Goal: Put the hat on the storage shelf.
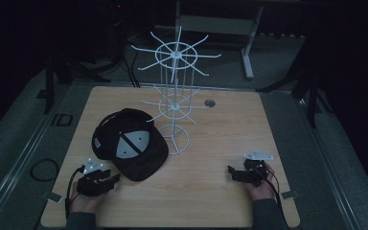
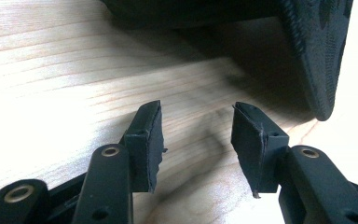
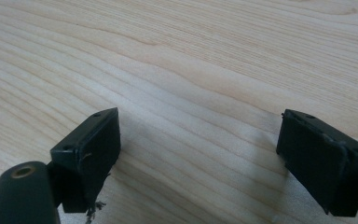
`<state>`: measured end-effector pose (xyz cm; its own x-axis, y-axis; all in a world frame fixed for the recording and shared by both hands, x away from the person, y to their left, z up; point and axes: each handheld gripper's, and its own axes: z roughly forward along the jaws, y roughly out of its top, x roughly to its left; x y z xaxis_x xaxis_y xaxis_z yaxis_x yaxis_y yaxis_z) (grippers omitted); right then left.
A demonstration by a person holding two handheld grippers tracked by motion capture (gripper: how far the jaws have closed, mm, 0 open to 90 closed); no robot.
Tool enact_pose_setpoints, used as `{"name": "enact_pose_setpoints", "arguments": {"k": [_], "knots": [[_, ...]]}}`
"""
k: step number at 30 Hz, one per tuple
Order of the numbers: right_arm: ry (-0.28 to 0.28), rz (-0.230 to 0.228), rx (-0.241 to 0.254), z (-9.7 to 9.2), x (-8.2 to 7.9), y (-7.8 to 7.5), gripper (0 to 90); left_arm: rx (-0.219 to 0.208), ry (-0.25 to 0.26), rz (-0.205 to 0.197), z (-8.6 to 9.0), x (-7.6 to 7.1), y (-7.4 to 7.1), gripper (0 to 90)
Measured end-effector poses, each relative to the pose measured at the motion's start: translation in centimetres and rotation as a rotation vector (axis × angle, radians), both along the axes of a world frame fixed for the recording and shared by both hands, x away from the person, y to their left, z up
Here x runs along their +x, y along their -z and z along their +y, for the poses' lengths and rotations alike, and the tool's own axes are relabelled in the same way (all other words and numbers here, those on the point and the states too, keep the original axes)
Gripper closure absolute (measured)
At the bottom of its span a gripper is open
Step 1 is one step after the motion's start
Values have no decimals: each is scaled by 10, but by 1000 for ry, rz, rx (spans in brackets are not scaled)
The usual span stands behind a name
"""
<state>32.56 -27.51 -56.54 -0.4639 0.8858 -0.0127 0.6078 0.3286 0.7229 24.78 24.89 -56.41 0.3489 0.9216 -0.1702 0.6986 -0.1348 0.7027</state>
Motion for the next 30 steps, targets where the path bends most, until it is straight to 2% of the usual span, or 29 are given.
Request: {"name": "enact_pose_setpoints", "arguments": {"k": [11,17,20,24,30], "knots": [[0,0,0,0,0,0,132,-4,4,2,0,-1,0,529],[-1,0,0,0,0,0,132,-9,33,0,-2,-2,-2,529],[-2,-1,0,0,0,0,132,-25,42,-19,-3,-4,-4,529],[-2,-1,0,0,0,0,132,-49,49,-28,-2,-6,-6,534],[-2,-1,0,0,0,0,132,-63,51,-34,-1,-8,-8,533]]}}
